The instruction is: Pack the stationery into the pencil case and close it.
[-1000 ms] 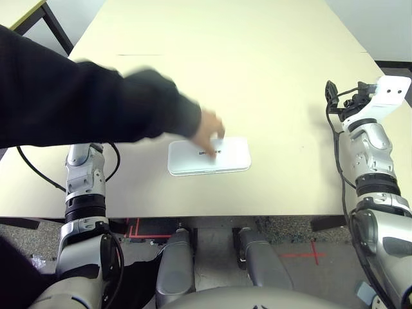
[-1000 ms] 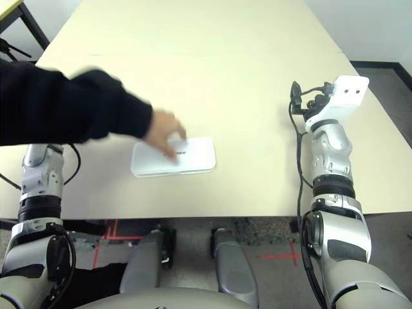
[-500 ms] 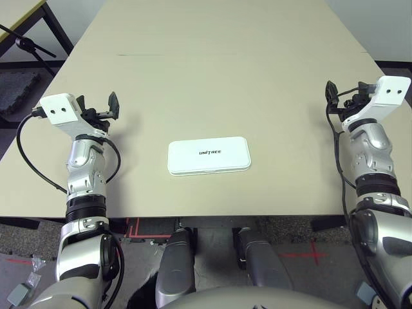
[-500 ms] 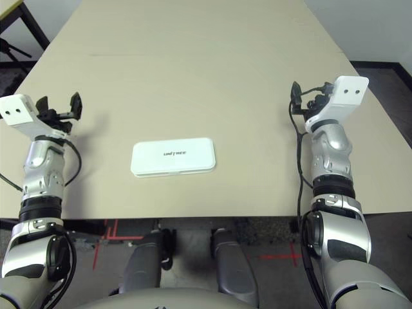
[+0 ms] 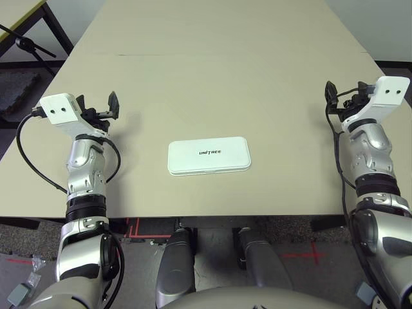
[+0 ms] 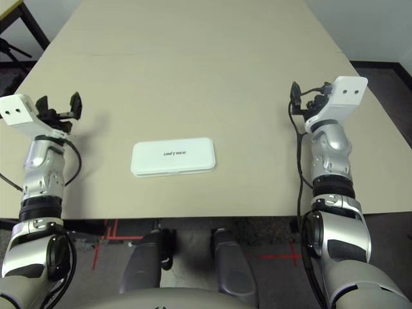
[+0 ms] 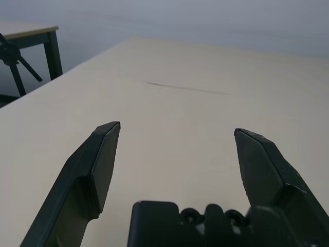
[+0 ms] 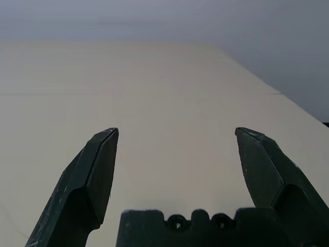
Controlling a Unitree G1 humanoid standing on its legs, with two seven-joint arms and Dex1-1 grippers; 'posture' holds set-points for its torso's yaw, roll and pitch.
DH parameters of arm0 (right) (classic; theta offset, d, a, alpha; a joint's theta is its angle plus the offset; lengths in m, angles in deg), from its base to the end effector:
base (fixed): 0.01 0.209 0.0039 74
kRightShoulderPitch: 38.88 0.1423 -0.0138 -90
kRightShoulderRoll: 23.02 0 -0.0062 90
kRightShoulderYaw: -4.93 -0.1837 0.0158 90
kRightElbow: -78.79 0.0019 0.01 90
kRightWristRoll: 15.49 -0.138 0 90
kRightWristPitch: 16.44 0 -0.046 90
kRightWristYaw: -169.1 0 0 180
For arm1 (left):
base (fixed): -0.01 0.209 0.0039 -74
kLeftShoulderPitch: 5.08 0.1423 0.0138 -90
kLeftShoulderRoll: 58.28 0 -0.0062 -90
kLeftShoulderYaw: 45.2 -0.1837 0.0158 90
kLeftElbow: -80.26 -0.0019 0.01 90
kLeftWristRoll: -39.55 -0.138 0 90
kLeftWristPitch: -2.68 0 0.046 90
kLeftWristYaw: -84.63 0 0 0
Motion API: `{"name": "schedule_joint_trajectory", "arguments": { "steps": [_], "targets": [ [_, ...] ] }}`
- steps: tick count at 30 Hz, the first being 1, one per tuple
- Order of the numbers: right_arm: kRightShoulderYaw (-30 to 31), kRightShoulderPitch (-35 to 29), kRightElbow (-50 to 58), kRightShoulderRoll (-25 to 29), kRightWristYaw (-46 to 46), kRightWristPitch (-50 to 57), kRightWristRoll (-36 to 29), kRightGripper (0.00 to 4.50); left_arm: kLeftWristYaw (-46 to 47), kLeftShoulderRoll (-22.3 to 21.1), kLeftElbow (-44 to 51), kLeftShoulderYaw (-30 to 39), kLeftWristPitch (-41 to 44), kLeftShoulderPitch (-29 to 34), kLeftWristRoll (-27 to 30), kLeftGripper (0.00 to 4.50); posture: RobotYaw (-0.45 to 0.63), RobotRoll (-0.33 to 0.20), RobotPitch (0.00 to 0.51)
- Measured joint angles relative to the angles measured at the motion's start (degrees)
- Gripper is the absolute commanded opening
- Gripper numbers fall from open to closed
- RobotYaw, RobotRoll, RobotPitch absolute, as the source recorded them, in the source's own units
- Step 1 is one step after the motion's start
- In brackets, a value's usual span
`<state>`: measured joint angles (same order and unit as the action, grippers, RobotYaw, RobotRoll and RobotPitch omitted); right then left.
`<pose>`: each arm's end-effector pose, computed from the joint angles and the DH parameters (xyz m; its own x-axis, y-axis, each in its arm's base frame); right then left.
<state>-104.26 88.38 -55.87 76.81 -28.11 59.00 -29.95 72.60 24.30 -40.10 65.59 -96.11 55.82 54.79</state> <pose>0.3007 -0.2888 0.1210 0.9656 -0.0805 0.2473 0.0859 0.9962 -0.0110 0.2806 0.2854 0.1159 0.9551 0.1564 0.2516 -0.1563 0.9875 -0.0206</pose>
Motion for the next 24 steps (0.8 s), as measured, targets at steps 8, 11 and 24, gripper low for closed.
{"name": "schedule_joint_trajectory", "arguments": {
  "steps": [8, 11, 24],
  "targets": [
    [-0.2, -3.2, 4.3, 0.2, 1.0, 0.1, 0.0, 4.50, -1.2, 0.0, -2.8, -1.2, -0.7, -2.3, -0.4, 4.48, -0.15, 0.000, 0.188],
    [-0.2, -4.2, 5.4, 0.2, 1.2, 0.2, 0.0, 4.50, -1.4, 0.1, -4.4, -1.6, -1.1, -3.5, -0.6, 4.48, -0.16, 0.000, 0.186],
    [-0.4, -5.3, 7.1, 0.2, 1.9, 1.0, 0.0, 4.50, -1.9, 0.5, -5.0, -1.9, -1.6, -4.1, -0.8, 4.48, -0.17, 0.000, 0.179]
  ]
}}
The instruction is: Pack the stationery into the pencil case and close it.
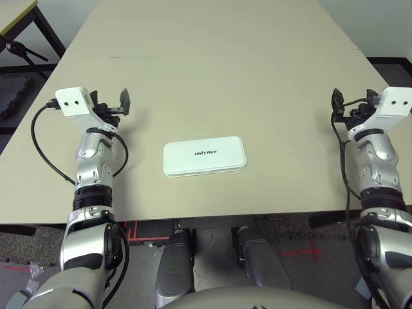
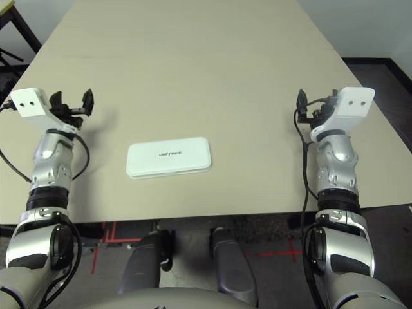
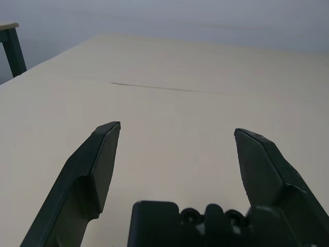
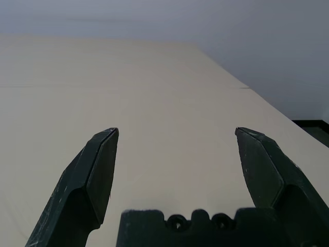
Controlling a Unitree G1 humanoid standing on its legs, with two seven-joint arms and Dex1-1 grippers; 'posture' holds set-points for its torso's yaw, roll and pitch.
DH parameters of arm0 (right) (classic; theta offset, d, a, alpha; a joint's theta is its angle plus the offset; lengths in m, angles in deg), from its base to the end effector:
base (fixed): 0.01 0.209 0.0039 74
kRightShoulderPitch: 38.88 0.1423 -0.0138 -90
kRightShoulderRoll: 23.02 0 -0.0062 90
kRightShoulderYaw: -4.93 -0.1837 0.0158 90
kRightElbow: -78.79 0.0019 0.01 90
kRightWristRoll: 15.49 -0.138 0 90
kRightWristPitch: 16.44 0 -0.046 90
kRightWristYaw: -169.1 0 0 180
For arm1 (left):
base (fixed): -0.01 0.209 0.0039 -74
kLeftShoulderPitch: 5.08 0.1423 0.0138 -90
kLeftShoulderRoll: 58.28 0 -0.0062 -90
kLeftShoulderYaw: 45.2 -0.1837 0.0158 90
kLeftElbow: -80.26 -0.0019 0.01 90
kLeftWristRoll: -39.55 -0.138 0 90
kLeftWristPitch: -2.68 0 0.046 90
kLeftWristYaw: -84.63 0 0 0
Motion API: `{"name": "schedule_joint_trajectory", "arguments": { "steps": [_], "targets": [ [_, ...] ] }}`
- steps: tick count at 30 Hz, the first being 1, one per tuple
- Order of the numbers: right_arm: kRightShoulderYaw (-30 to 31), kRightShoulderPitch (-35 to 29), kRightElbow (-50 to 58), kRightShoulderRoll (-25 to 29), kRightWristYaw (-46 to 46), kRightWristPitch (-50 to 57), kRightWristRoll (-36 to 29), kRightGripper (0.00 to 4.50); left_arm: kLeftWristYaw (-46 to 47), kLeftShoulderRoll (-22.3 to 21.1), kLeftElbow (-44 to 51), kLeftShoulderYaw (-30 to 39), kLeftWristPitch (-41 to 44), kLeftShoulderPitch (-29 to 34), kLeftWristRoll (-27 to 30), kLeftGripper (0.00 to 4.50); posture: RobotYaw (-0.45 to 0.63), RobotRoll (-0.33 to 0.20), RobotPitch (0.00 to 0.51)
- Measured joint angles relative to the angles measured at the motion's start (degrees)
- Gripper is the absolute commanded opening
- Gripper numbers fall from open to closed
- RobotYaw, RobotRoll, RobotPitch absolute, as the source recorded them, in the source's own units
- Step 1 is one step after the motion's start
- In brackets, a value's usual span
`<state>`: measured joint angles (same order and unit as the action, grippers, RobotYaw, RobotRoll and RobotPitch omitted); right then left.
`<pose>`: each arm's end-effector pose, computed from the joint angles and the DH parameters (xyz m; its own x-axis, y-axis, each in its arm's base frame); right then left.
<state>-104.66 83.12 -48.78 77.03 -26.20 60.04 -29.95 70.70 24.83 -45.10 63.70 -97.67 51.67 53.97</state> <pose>0.2864 -0.2937 0.1176 0.9588 -0.1102 0.2619 0.1246 0.9914 -0.0390 0.2947 0.2754 0.1187 0.9639 0.0934 0.2495 -0.0936 0.9956 -0.0110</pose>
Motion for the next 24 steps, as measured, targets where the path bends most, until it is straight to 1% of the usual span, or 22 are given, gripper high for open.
{"name": "schedule_joint_trajectory", "arguments": {
  "steps": [24],
  "targets": [
    [0.3, 0.6, 0.0, 0.0, -0.1, 0.0, 0.1, 4.50, 0.0, 0.2, 0.0, 0.0, 0.0, 0.0, 0.0, 4.48, -0.16, 0.000, 0.184]
  ]
}}
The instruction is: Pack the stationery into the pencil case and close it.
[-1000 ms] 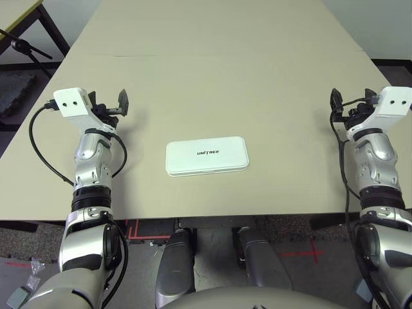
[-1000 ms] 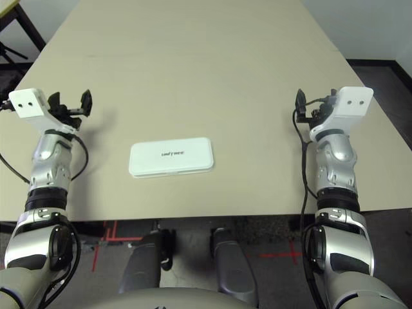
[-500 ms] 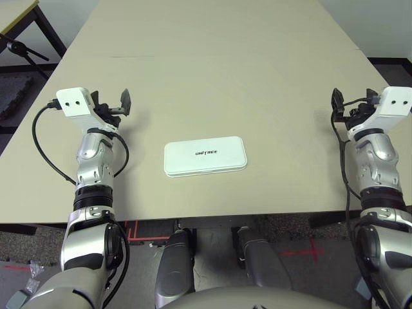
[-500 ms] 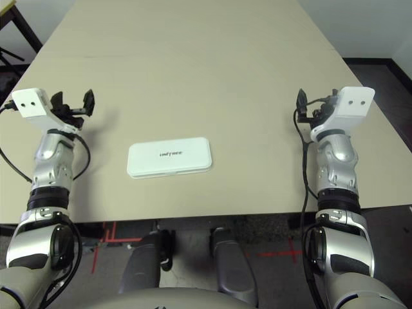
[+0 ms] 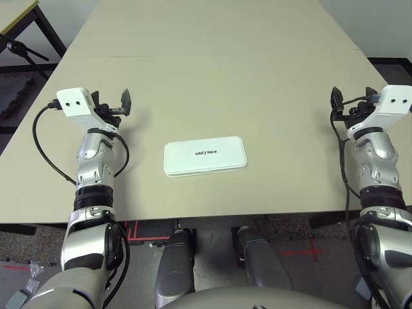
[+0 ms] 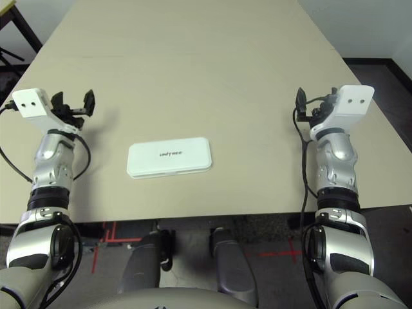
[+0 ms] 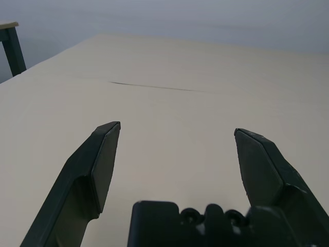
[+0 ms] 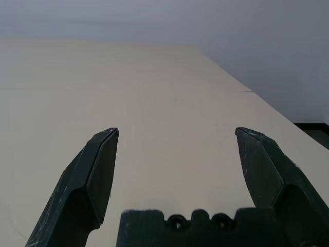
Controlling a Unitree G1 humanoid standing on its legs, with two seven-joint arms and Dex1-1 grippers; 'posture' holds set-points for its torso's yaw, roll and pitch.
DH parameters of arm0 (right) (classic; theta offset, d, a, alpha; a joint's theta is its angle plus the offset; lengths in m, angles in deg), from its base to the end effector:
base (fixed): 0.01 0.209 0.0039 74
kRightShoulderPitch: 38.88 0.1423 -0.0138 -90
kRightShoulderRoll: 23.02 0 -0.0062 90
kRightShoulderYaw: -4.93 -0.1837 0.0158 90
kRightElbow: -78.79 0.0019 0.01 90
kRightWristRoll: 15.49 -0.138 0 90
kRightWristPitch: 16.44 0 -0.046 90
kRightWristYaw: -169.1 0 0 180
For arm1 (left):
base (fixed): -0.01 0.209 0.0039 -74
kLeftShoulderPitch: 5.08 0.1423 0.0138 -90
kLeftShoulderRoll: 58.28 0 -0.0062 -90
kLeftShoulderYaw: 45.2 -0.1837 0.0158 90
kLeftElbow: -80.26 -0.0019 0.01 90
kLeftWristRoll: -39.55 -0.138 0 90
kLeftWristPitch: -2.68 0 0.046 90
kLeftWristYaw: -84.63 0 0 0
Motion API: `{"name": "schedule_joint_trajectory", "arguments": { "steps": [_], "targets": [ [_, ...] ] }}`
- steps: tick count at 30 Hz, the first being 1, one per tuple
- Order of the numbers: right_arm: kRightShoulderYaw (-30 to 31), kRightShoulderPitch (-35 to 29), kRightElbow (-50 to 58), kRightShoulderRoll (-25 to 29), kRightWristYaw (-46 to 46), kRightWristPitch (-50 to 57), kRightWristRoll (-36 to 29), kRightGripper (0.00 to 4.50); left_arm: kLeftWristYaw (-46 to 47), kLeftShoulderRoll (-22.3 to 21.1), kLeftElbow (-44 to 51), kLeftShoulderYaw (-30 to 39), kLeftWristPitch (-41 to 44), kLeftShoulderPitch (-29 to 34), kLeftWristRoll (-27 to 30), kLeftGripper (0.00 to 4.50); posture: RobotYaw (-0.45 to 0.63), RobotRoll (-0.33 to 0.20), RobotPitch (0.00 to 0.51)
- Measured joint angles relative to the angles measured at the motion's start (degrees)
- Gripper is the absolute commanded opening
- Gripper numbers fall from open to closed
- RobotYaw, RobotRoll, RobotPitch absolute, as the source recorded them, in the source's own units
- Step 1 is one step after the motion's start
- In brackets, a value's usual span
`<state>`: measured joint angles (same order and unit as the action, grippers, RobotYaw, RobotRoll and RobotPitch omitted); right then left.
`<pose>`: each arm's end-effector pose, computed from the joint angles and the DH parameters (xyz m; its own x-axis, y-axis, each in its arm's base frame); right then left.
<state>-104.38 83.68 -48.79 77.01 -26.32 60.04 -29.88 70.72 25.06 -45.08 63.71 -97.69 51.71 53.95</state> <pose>0.2883 -0.2922 0.1200 0.9579 -0.1010 0.2687 0.1165 0.9923 -0.0420 0.2948 0.2745 0.1180 0.9642 0.0927 0.2486 -0.0921 0.9957 -0.0139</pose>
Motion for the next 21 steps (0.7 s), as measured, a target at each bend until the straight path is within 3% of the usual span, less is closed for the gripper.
{"name": "schedule_joint_trajectory", "arguments": {
  "steps": [21],
  "targets": [
    [0.1, 0.0, 0.0, -0.1, 0.0, 0.0, 0.0, 4.50, 0.0, 0.0, 0.0, 0.0, 0.0, 0.0, 0.0, 4.48, -0.16, 0.000, 0.190]
  ]
}}
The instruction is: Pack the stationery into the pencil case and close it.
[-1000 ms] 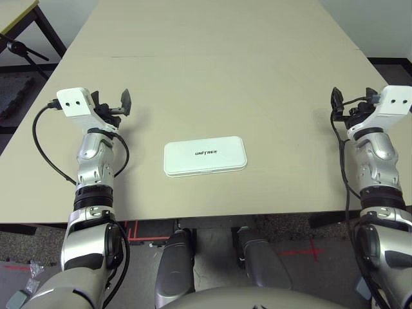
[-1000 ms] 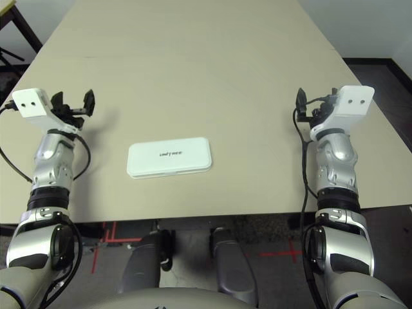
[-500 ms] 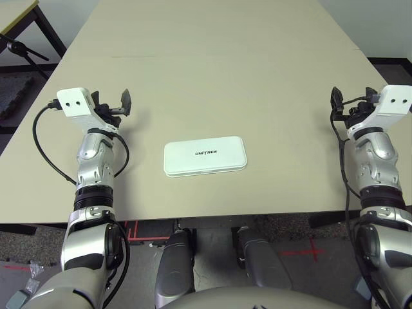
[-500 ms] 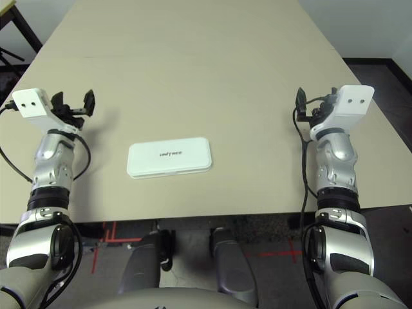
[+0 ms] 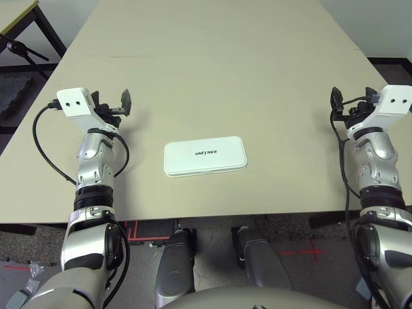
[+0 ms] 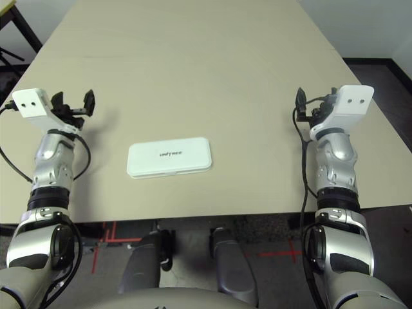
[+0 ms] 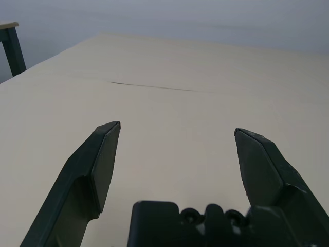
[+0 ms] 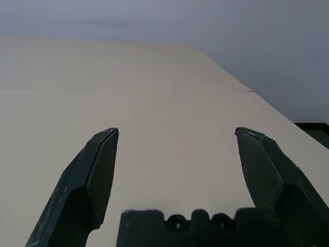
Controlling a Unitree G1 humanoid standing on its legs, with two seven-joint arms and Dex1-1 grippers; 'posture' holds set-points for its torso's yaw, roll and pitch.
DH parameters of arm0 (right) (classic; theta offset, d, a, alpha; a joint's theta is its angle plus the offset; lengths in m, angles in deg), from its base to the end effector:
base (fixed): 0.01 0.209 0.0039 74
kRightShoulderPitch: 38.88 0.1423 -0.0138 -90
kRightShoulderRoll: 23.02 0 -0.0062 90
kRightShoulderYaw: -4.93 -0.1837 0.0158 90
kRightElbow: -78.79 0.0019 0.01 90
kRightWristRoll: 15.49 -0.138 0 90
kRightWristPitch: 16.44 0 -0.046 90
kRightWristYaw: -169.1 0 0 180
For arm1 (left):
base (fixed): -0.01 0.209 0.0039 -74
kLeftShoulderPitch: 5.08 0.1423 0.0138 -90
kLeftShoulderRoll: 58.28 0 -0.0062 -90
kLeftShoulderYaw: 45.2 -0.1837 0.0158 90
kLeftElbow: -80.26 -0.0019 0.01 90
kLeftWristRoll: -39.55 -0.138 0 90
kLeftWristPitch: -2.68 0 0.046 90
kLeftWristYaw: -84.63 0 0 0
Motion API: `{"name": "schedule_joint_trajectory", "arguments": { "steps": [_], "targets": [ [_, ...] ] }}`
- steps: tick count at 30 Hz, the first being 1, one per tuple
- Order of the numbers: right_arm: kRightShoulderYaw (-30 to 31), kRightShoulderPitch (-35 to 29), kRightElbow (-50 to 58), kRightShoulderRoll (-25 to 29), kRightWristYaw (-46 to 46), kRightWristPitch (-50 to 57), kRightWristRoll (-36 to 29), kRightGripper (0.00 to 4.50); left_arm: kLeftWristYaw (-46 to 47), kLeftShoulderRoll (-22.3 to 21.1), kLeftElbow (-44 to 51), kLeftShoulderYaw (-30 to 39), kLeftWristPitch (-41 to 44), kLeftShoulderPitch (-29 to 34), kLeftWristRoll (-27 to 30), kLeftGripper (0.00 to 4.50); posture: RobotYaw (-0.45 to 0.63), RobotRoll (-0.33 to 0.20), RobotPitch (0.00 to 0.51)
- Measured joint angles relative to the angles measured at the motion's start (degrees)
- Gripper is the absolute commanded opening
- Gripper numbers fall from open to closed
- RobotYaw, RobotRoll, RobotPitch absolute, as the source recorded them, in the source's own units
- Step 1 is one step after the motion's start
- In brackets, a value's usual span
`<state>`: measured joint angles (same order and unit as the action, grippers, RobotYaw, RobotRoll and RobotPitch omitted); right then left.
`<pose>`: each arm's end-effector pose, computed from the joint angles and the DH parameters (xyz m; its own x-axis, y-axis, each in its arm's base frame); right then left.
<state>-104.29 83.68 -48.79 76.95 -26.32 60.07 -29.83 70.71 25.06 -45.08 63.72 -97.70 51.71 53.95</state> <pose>0.2885 -0.2917 0.1198 0.9585 -0.0993 0.2673 0.1147 0.9925 -0.0428 0.2948 0.2745 0.1180 0.9641 0.0927 0.2488 -0.0921 0.9957 -0.0139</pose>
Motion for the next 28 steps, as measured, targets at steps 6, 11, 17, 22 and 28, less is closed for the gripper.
{"name": "schedule_joint_trajectory", "arguments": {
  "steps": [6, 11, 17, 22, 28],
  "targets": [
    [0.0, 0.0, 0.0, 0.0, 0.0, 0.0, 0.0, 4.50, 0.0, 0.0, 0.0, 0.0, 0.0, 0.0, 0.0, 4.48, -0.16, 0.000, 0.191],
    [0.0, 0.0, 0.0, -0.1, 0.0, 0.0, 0.0, 4.50, 0.0, 0.0, 0.0, 0.0, 0.0, 0.0, 0.0, 4.48, -0.16, 0.000, 0.191],
    [0.1, 0.0, 0.0, -0.1, 0.0, 0.0, 0.1, 4.50, 0.0, 0.0, 0.0, 0.0, 0.0, 0.0, 0.0, 4.48, -0.16, 0.000, 0.194],
    [0.1, 0.0, -0.3, -0.2, 0.0, 0.0, 0.1, 4.50, 0.0, 0.0, 0.0, 0.0, 0.0, 0.0, 0.0, 4.48, -0.15, 0.000, 0.199],
    [0.4, 0.0, -0.3, -0.4, 0.0, 0.0, 0.1, 4.50, 0.0, 0.0, 0.0, 0.0, 0.0, 0.1, 0.0, 4.48, -0.16, 0.000, 0.208]
  ]
}}
